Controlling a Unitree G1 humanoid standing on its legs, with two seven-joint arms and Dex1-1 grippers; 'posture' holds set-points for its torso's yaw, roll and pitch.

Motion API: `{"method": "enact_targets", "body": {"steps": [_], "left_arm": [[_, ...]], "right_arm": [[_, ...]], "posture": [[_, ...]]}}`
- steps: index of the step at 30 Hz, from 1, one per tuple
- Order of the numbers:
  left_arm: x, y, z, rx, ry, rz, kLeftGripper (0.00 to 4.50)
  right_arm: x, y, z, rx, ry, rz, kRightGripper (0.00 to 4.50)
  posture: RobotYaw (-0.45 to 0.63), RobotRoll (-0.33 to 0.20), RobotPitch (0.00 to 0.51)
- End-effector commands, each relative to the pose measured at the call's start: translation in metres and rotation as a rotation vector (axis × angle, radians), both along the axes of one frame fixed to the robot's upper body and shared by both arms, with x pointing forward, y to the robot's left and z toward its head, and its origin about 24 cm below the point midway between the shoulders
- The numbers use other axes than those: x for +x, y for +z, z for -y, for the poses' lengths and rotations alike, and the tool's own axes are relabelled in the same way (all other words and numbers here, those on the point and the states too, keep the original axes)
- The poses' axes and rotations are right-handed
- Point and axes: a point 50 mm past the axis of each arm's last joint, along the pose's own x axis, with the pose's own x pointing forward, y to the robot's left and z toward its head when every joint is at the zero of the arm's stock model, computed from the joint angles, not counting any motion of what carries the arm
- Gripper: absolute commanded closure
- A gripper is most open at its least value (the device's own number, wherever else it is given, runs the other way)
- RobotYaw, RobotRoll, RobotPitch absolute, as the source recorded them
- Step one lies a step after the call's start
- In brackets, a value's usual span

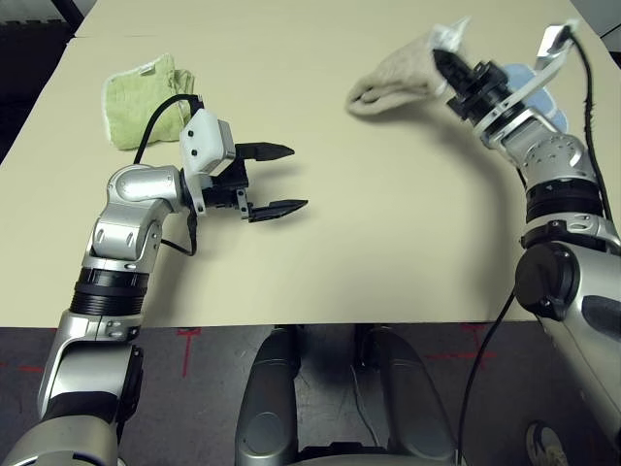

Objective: Fold the towel and set it aside.

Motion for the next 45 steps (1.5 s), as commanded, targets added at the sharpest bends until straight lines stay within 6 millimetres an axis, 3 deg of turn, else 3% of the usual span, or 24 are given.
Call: {"method": "enact_targets", "body": {"steps": [1, 12, 32, 45], "left_arm": [[0.0, -0.003, 0.003, 0.014, -0.022, -0.008, 0.0], [0.0, -0.003, 0.005, 0.016, -0.035, -0.011, 0.0], [0.0, -0.001, 0.003, 0.011, -0.021, -0.004, 0.0], [0.0, 0.0, 0.003, 0.011, -0.019, -0.005, 0.0]], "right_arm": [[-0.002, 0.004, 0.018, 0.05, -0.13, 0.05, 4.48], [-0.003, -0.005, 0.046, 0.027, -0.418, 0.017, 4.48], [-0.008, -0.011, 0.068, -0.046, -0.567, -0.016, 4.48], [-0.005, -0.052, 0.077, -0.127, -0.62, -0.272, 4.48]], "posture": [[0.03, 0.0, 0.29], [0.02, 0.0, 0.279], [0.01, 0.0, 0.284], [0.01, 0.0, 0.29]]}}
